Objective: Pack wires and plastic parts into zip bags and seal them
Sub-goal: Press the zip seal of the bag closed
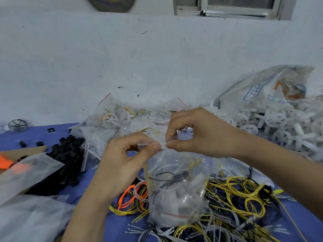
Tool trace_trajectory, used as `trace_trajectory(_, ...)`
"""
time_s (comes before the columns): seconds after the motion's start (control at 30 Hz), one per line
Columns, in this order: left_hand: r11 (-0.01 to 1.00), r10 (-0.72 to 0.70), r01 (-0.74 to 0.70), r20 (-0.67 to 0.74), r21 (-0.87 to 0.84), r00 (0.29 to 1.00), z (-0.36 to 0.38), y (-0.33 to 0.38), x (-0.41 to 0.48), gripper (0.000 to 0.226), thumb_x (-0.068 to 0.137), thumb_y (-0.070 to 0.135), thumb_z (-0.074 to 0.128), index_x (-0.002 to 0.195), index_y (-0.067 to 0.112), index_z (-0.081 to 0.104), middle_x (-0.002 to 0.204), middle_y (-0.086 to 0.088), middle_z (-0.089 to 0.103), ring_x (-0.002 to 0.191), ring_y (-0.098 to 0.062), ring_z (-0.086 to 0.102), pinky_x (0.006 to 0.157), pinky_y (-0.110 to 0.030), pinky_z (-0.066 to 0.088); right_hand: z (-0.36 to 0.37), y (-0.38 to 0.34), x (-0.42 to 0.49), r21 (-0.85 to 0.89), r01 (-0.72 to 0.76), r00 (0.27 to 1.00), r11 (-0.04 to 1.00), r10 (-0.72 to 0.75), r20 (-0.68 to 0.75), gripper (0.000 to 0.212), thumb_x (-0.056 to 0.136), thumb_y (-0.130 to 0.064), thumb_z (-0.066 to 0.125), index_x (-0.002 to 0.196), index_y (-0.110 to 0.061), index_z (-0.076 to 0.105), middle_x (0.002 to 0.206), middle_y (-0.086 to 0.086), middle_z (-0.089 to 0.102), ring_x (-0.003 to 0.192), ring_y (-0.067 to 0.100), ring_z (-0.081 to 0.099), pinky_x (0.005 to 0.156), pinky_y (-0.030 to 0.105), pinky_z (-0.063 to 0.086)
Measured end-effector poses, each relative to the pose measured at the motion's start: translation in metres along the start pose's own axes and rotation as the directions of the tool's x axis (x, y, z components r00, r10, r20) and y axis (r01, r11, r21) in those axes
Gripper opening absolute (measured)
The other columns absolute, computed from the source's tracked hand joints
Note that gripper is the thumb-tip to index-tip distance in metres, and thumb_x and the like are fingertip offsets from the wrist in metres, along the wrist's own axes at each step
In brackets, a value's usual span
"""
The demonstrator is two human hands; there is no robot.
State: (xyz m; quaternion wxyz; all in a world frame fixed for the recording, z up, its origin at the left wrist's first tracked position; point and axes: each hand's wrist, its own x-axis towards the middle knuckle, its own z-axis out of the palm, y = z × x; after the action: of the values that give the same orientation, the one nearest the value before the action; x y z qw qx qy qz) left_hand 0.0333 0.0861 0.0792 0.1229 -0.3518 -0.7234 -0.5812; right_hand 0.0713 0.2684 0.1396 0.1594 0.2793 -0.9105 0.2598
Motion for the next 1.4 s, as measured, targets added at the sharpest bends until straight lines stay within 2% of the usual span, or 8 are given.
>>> trace_trajectory(0.2,0.994,0.078,-0.075,-0.034,0.080,0.996,0.009,0.000,0.001,0.007,0.076,0.022,0.066,0.072,0.023,0.071,0.076,0.007,0.067,0.075,-0.006,0.062,0.071,-0.018,0.047,0.002,0.003,0.000,0.019,-0.010,1.000,1.000,0.010,0.000,0.010,0.077,-0.006,0.073,0.073,-0.014,0.070,0.074,-0.006,0.062,0.072,0.003,0.058,0.092,0.034,0.045)
trace_trajectory(0.33,0.991,0.114,-0.112,-0.028,0.079,0.993,0.009,-0.001,0.001,0.008,0.077,0.016,0.066,0.071,0.014,0.068,0.074,0.005,0.062,0.073,-0.007,0.059,0.068,-0.016,0.043,-0.004,0.006,-0.003,0.090,-0.090,0.995,0.992,0.086,0.044,0.008,0.078,-0.008,0.073,0.074,-0.014,0.069,0.075,-0.005,0.066,0.072,0.001,0.057,0.076,0.020,0.044)
trace_trajectory(0.47,0.993,0.096,-0.097,0.025,0.073,0.995,0.011,0.000,0.000,0.006,0.076,0.021,0.068,0.072,0.017,0.070,0.074,0.007,0.063,0.074,-0.005,0.060,0.070,-0.012,0.042,-0.001,0.004,-0.003,0.044,-0.066,0.995,0.997,0.062,0.079,0.013,0.080,-0.007,0.070,0.074,-0.018,0.067,0.075,-0.009,0.061,0.073,0.001,0.055,0.077,0.023,0.043)
trace_trajectory(0.63,0.987,0.140,-0.142,0.031,0.081,0.990,0.011,0.002,0.001,0.011,0.076,0.023,0.071,0.068,0.023,0.064,0.073,0.009,0.060,0.072,-0.006,0.058,0.069,-0.012,0.040,-0.007,0.003,-0.004,0.080,-0.125,0.986,0.989,0.115,0.118,0.010,0.080,-0.012,0.072,0.075,-0.019,0.068,0.078,-0.007,0.066,0.075,-0.001,0.058,0.076,0.014,0.042)
trace_trajectory(0.87,0.984,0.155,-0.157,0.026,0.089,0.988,0.009,0.001,0.001,0.018,0.075,0.035,0.063,0.066,0.019,0.062,0.073,0.003,0.058,0.070,-0.010,0.055,0.066,-0.017,0.039,-0.009,0.002,-0.007,0.039,-0.127,0.985,0.991,0.121,0.124,0.015,0.081,-0.015,0.072,0.072,-0.023,0.064,0.076,-0.009,0.063,0.075,-0.002,0.057,0.078,0.016,0.042)
trace_trajectory(0.93,0.983,0.156,-0.157,0.022,0.094,0.988,0.007,0.001,0.001,0.020,0.076,0.035,0.063,0.066,0.018,0.062,0.075,-0.001,0.059,0.071,-0.011,0.056,0.066,-0.018,0.040,-0.012,0.003,-0.007,0.049,-0.142,0.983,0.989,0.135,0.125,0.018,0.081,-0.015,0.072,0.070,-0.024,0.062,0.075,-0.008,0.064,0.075,0.000,0.058,0.083,0.023,0.045)
trace_trajectory(1.0,0.981,0.159,-0.161,0.029,0.104,0.987,0.006,0.001,0.001,0.019,0.076,0.035,0.064,0.066,0.019,0.061,0.074,-0.001,0.059,0.070,-0.012,0.056,0.067,-0.020,0.040,-0.013,0.004,-0.007,0.046,-0.136,0.983,0.990,0.128,0.134,0.020,0.081,-0.013,0.072,0.069,-0.026,0.061,0.076,-0.008,0.063,0.077,0.002,0.058,0.085,0.028,0.045)
trace_trajectory(1.4,0.979,0.115,-0.114,0.006,0.170,0.993,0.008,0.007,0.001,0.005,0.075,0.022,0.068,0.070,0.021,0.067,0.075,0.009,0.063,0.075,-0.005,0.060,0.070,-0.013,0.041,-0.006,0.005,-0.011,0.018,-0.030,0.997,0.999,0.029,0.065,0.014,0.079,-0.008,0.074,0.073,-0.019,0.068,0.076,-0.007,0.064,0.074,0.002,0.058,0.077,0.016,0.041)
